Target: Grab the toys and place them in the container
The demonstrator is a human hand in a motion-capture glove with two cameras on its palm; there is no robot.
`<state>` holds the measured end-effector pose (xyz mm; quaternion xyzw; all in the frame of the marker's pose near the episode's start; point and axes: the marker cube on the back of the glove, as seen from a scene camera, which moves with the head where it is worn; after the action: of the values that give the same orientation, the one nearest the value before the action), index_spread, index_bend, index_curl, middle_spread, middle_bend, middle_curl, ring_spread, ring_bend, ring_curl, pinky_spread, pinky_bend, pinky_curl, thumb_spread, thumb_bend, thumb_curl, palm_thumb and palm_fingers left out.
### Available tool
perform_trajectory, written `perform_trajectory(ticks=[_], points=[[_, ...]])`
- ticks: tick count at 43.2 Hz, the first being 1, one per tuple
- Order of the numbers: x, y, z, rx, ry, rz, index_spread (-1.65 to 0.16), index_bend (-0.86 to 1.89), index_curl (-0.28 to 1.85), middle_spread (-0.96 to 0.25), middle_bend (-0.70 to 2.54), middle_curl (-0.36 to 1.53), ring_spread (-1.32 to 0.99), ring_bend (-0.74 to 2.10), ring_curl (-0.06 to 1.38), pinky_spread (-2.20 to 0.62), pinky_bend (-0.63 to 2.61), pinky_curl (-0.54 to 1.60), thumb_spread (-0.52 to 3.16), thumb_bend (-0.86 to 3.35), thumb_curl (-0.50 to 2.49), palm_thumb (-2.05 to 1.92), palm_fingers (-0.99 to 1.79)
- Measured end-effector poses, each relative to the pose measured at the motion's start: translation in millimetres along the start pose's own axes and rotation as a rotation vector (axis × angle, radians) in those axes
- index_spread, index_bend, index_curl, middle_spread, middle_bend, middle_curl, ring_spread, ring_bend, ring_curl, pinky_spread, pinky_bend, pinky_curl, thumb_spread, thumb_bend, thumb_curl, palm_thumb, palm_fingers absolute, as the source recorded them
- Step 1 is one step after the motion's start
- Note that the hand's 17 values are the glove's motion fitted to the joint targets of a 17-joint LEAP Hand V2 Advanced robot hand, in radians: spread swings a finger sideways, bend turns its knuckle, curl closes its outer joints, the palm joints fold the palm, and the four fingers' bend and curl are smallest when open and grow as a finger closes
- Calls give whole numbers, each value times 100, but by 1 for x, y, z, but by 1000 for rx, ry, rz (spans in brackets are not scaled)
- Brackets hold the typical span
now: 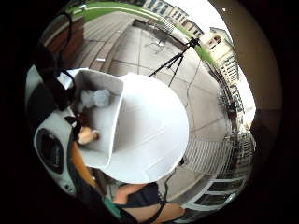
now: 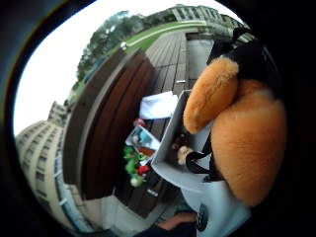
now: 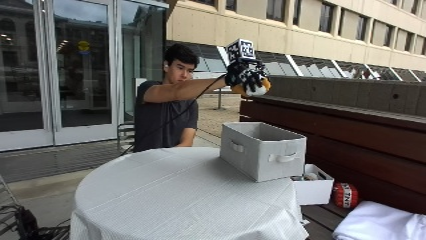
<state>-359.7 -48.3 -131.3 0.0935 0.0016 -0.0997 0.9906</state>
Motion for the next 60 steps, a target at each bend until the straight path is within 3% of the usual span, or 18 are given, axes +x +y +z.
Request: perform_trajectory(ticks=[8,20,23,24,27,30,40,50,60], points=[[-11,-2,30,-22,6,-69,-42,11,20,-48,21,64,-48,90,50,-46,95,40,70,-2,93,71,97],[6,-11,72,-215,23,-83,-41,6,14,-42,14,65,-46,90,51,-46,111,44,90,-3,88,58,77],[15,-11,73,-222,21,-85,-40,0,10,-31,2,59,-41,90,51,-42,125,48,104,-7,79,44,45],[19,-11,71,-217,28,-83,-39,-1,10,-24,-2,57,-35,85,50,-38,131,50,103,-16,73,28,18],[31,-4,64,-197,65,-68,-37,8,13,-15,6,54,-28,82,52,-32,139,53,103,-16,65,8,2],[44,4,57,-184,95,-52,-36,15,14,-9,13,50,-20,67,44,-24,134,49,104,-11,60,-1,-10],[108,20,51,-169,136,-25,-34,12,16,-3,15,44,-8,53,35,-10,132,43,104,-8,46,-9,-13],[228,62,44,-128,242,38,-32,10,15,-5,19,42,-8,56,35,-10,127,40,105,-10,35,-14,-10],[289,91,37,-141,220,60,-31,11,16,-6,20,43,-11,51,34,-11,121,37,108,-10,26,-15,-10]])
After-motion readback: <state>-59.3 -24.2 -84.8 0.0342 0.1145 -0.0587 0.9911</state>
